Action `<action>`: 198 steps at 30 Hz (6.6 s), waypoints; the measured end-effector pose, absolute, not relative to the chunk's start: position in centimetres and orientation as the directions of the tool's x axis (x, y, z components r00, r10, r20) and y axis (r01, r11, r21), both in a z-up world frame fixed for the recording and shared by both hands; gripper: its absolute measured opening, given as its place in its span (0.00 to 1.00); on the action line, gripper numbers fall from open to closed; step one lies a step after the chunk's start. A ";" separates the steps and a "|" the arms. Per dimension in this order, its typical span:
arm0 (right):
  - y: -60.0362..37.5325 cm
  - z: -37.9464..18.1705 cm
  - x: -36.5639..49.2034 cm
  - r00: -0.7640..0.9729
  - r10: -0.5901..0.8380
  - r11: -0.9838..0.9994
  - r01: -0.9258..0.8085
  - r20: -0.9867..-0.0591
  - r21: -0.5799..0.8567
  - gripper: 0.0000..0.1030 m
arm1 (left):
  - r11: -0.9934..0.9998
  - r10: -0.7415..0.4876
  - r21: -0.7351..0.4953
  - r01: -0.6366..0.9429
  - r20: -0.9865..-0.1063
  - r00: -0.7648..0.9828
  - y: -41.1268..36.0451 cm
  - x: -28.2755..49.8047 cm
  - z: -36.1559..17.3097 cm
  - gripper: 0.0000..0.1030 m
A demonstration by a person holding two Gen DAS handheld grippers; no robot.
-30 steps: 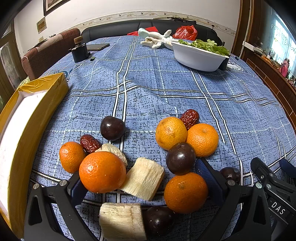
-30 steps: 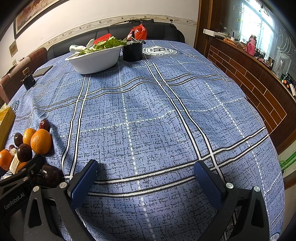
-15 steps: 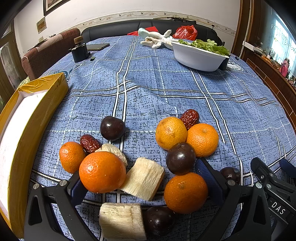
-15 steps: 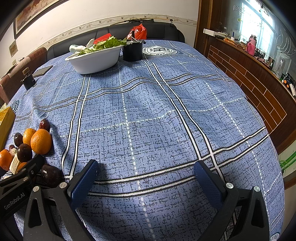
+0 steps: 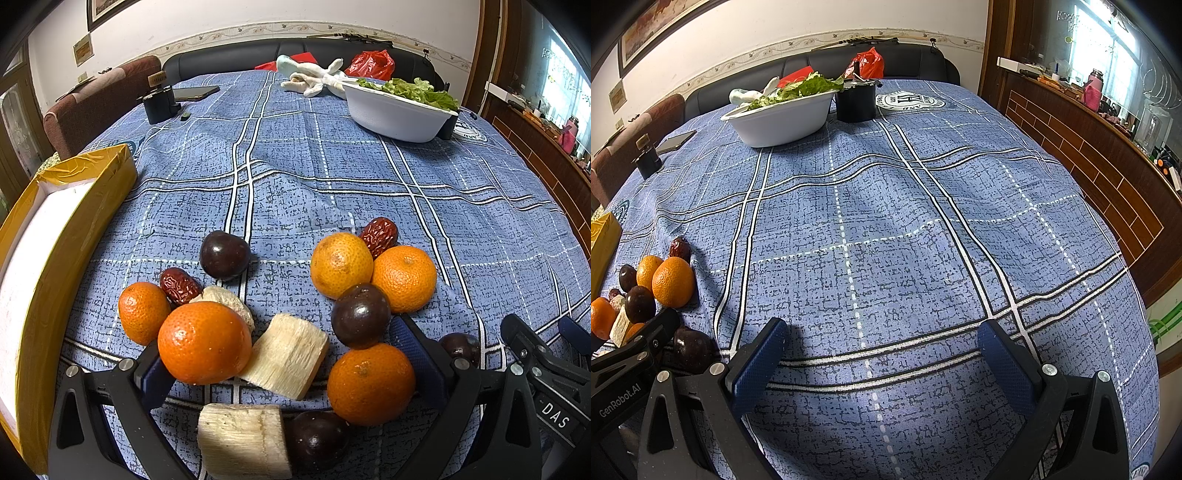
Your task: Organize fruits
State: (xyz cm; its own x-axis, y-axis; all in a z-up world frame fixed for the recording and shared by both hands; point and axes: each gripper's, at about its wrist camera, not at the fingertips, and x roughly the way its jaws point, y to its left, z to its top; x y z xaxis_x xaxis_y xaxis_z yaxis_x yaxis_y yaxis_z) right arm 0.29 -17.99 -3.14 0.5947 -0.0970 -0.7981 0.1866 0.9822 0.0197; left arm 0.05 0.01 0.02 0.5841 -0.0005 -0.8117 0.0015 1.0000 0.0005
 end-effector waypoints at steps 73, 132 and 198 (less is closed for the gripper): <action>-9.0 -1.5 -1.9 0.589 0.472 0.879 -0.257 -0.656 0.401 0.37 | 0.953 -0.293 -0.273 0.134 -0.708 0.643 9.4 -8.2 4.7 0.51; 19.9 2.1 -6.9 0.311 0.621 0.628 -0.747 -0.719 0.219 0.38 | 0.860 0.081 -0.306 -0.408 -0.708 0.702 35.8 -14.2 3.5 0.32; -10.2 1.2 -7.6 0.661 0.385 0.923 -0.268 -0.645 0.276 0.60 | 0.945 -0.064 -0.289 -0.156 -0.628 0.776 22.7 -15.3 10.0 0.75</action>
